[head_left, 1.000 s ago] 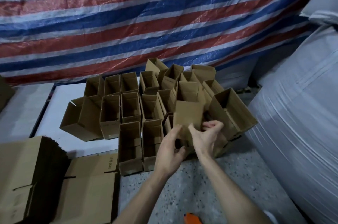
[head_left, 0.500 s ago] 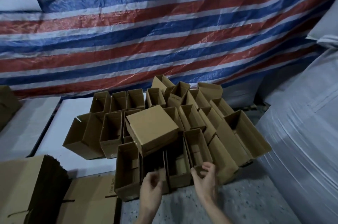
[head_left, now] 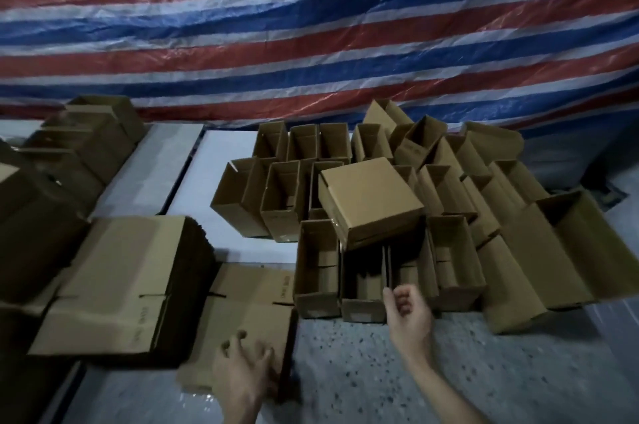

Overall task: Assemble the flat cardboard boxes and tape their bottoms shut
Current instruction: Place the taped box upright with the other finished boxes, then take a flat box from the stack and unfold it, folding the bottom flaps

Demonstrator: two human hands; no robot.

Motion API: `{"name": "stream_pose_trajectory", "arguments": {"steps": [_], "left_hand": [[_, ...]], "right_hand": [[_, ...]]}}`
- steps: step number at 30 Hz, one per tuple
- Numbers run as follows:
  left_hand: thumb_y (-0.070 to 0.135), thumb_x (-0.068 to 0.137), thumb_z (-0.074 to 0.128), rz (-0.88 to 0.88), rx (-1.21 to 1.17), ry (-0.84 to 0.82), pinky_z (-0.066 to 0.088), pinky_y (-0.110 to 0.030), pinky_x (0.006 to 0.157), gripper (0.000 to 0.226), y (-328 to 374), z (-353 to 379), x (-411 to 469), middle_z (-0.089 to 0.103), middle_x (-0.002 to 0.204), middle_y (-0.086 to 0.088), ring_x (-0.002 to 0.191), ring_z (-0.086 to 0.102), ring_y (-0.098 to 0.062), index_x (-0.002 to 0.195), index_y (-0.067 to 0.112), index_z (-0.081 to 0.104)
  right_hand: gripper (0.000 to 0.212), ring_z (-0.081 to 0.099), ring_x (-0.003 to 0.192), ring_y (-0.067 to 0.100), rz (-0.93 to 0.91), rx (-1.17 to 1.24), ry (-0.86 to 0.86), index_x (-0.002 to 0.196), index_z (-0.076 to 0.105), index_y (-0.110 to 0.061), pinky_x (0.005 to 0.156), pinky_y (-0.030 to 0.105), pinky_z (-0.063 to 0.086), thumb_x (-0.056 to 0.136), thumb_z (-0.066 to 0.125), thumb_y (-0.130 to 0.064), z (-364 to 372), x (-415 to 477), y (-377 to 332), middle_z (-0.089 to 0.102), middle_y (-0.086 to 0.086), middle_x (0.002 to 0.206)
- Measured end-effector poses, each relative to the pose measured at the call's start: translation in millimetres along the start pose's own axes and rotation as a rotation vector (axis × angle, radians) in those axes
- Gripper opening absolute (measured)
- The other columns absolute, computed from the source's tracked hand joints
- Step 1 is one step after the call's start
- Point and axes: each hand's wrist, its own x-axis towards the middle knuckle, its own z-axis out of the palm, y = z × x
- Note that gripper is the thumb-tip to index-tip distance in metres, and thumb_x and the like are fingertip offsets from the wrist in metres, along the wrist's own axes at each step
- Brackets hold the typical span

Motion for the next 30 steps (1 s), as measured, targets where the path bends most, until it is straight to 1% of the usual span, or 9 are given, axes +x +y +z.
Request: {"name": "stream_pose_trajectory", "arguments": {"steps": [3,6,9,13,17,20,23,27,30], "left_hand": [[0.048,0.082,0.077,-0.197,0.063,-0.125,0.037,-0.045,0.111,0.105,-49,3,22,0.036,0.152,-0.024,0.138,0.039,-0.038,0.155,0.001,0.018],[0.027,0.073,0.09,-0.471,-0.316,-0.118,0.036,-0.049,0.112,0.102,-86,11,37,0.041,0.148,-0.031,0.136,0.042,-0.042,0.146,-0.015,0.031],[0.009,0.069,0.09,-0.537,-0.579,-0.074,0.04,-0.052,0.11,0.101,-98,12,42,0.044,0.147,-0.024,0.132,0.047,-0.039,0.15,-0.003,0.031],[0.0,0.071,0.085,-0.419,-0.46,0.032,0.037,-0.052,0.114,0.101,-103,-6,65,0.038,0.153,-0.025,0.137,0.042,-0.043,0.154,0.001,0.028],[0.0,0.081,0.074,-0.271,-0.397,-0.09,0.045,-0.051,0.105,0.047,-111,-26,80,0.063,0.127,-0.021,0.116,0.058,-0.04,0.125,0.004,0.056],[0.0,0.083,0.072,-0.181,-0.359,0.002,0.047,-0.043,0.094,0.052,-109,-31,68,0.066,0.122,-0.017,0.114,0.061,-0.037,0.133,0.002,0.057],[0.007,0.082,0.073,-0.108,-0.386,0.116,0.047,-0.036,0.079,0.036,-100,-40,49,0.063,0.104,-0.011,0.1,0.063,-0.033,0.115,0.005,0.059],[0.014,0.08,0.079,0.117,-0.495,0.139,0.049,-0.036,0.075,0.034,-84,-58,17,0.061,0.101,0.005,0.093,0.062,-0.022,0.099,0.028,0.054],[0.019,0.081,0.081,0.298,-0.565,0.054,0.051,-0.029,0.081,0.042,-64,-75,-20,0.063,0.106,0.012,0.101,0.062,-0.007,0.102,0.042,0.052]], "right_hand": [[0.04,0.043,0.048,0.007,0.001,-0.037,-0.176,0.061,0.045,-0.02,0.047,0.019,0.028,0.096,0.063,-0.03,20,-42,21,0.043,-0.006,0.052],[0.036,0.047,0.053,0.005,0.143,-0.101,-0.454,0.064,0.05,-0.023,0.054,0.025,0.036,0.097,0.064,-0.022,48,-76,44,0.048,-0.007,0.056],[0.009,0.066,0.092,0.015,0.39,-0.142,-0.78,0.106,0.063,-0.019,0.08,0.022,0.049,0.099,0.06,-0.015,86,-100,48,0.067,-0.002,0.097],[0.06,0.047,0.136,0.02,0.626,-0.106,-0.901,0.154,0.028,-0.01,0.101,0.022,0.039,0.102,0.057,-0.021,130,-107,30,0.044,0.009,0.151],[0.058,0.04,0.141,0.025,0.723,-0.121,-0.893,0.156,0.03,-0.019,0.116,0.037,0.036,0.103,0.053,-0.022,160,-108,18,0.04,0.004,0.156],[0.054,0.043,0.138,0.026,0.733,-0.138,-0.845,0.152,0.036,-0.022,0.115,0.042,0.039,0.102,0.054,-0.021,166,-118,13,0.044,0.001,0.153],[0.05,0.052,0.13,0.025,0.731,-0.125,-0.67,0.145,0.043,-0.017,0.11,0.038,0.044,0.099,0.06,-0.022,163,-121,14,0.052,0.004,0.146],[0.056,0.05,0.13,0.027,0.712,-0.079,-0.555,0.147,0.042,-0.016,0.106,0.043,0.047,0.098,0.063,-0.034,147,-122,12,0.045,0.007,0.149],[0.049,0.058,0.113,0.022,0.688,-0.077,-0.525,0.143,0.05,-0.017,0.082,0.032,0.056,0.099,0.059,-0.038,128,-121,9,0.052,0.005,0.143]]}}
